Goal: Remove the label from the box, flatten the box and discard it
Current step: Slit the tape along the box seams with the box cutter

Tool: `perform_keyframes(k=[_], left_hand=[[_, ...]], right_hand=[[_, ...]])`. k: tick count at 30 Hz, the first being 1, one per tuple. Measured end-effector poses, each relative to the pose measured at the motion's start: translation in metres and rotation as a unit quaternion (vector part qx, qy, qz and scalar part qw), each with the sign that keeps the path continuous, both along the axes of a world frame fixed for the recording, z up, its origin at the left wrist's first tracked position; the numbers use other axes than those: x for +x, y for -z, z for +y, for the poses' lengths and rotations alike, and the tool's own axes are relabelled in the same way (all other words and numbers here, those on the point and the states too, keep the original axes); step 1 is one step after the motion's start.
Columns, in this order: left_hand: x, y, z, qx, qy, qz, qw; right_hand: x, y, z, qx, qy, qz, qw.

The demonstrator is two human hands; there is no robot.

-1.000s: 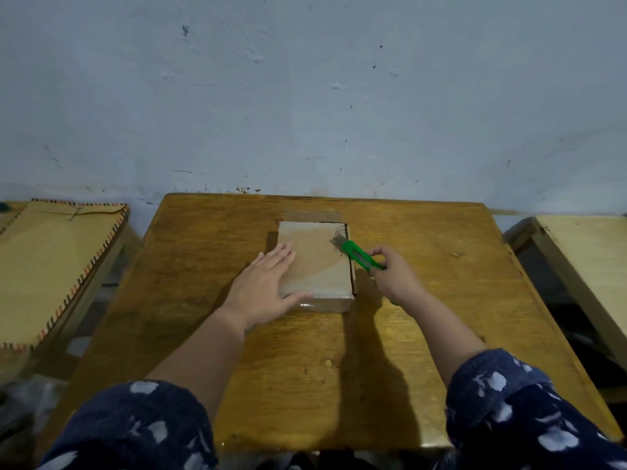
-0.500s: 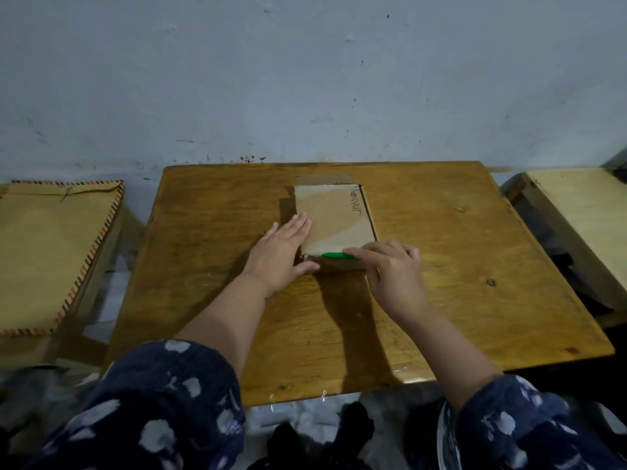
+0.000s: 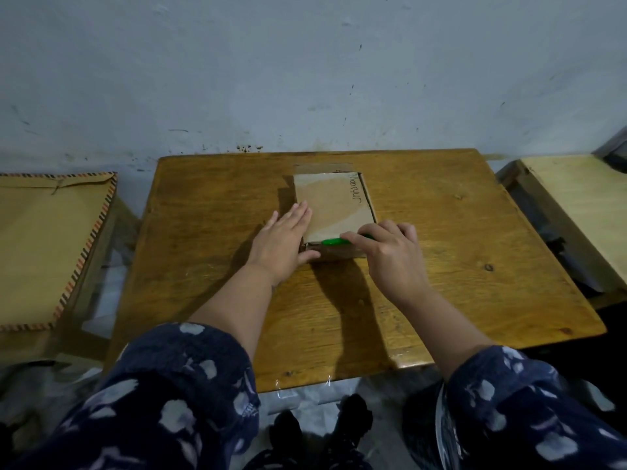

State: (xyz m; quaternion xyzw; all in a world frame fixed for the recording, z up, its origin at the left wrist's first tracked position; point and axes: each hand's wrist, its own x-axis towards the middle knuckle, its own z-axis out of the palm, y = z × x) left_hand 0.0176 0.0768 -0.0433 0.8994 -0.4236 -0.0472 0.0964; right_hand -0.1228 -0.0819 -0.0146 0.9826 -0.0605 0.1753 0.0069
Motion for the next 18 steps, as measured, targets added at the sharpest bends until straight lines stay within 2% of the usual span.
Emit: perform_keyframes(k=[12, 18], left_hand=[[-0.008, -0.007, -0.005, 0.019, -0.014, -0.034, 0.999], [-0.009, -0.012, -0.036, 0.038, 0.041, -0.005, 0.998]], right_hand=[[-0.008, -0.006, -0.02, -0.008, 0.045, 0.026, 0.999], [-0.01, -0.005, -0.022, -0.017, 0.02, 0.036, 0.999]])
